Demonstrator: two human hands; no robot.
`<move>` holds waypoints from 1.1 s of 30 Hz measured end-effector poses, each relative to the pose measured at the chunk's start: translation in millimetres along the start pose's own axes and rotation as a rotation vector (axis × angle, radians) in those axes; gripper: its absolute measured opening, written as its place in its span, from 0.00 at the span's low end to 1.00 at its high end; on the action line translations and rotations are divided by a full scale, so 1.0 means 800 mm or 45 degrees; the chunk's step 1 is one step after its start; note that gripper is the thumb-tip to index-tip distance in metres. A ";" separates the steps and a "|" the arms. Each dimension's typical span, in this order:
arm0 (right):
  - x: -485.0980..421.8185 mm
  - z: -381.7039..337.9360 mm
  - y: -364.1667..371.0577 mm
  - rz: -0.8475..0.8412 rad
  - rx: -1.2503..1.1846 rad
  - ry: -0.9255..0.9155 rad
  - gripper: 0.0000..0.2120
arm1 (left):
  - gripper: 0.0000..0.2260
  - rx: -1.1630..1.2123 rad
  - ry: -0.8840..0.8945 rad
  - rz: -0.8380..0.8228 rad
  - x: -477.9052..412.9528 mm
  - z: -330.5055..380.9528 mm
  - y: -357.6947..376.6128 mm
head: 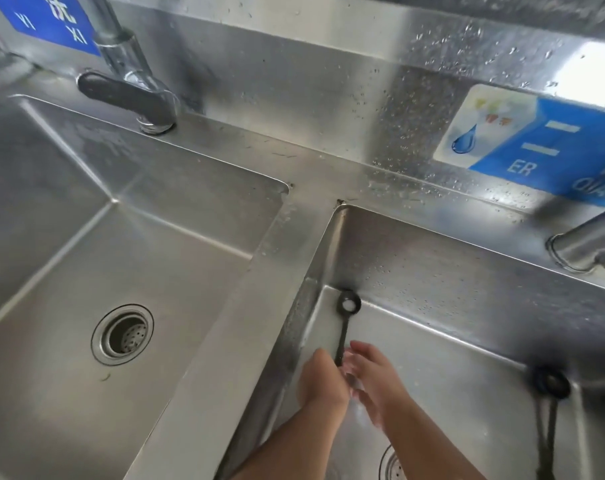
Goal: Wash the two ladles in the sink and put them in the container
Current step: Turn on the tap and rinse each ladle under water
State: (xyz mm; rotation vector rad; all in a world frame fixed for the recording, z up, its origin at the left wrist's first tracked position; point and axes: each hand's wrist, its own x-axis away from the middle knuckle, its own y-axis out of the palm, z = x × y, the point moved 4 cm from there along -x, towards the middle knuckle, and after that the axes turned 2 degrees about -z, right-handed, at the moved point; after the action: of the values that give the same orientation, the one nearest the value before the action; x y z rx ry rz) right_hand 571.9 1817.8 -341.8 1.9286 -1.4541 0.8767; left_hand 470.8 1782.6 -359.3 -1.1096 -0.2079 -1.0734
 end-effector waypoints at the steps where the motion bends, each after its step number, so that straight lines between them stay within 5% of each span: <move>1: 0.000 0.001 -0.002 -0.006 -0.020 0.010 0.15 | 0.05 -0.021 0.024 -0.022 0.002 0.002 0.002; 16: 0.073 -0.001 -0.053 0.033 -0.136 -0.152 0.08 | 0.09 0.234 0.173 -0.208 0.109 0.031 0.013; 20: 0.108 -0.006 -0.069 0.022 -0.191 -0.189 0.08 | 0.13 0.509 0.159 -0.274 0.155 0.038 0.009; 24: 0.138 -0.002 -0.074 -0.027 -0.262 -0.104 0.08 | 0.07 0.938 -0.009 -0.481 0.192 0.040 0.004; 33: 0.198 0.025 -0.070 -0.038 -0.381 -0.133 0.07 | 0.06 0.959 0.012 -0.613 0.260 0.044 -0.032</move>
State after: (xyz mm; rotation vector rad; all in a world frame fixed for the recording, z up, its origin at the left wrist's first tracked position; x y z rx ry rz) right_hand 660.5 1722.1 -233.5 1.7870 -1.5159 0.5172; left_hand 570.0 1686.3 -198.3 -0.3725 -0.8298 -1.2649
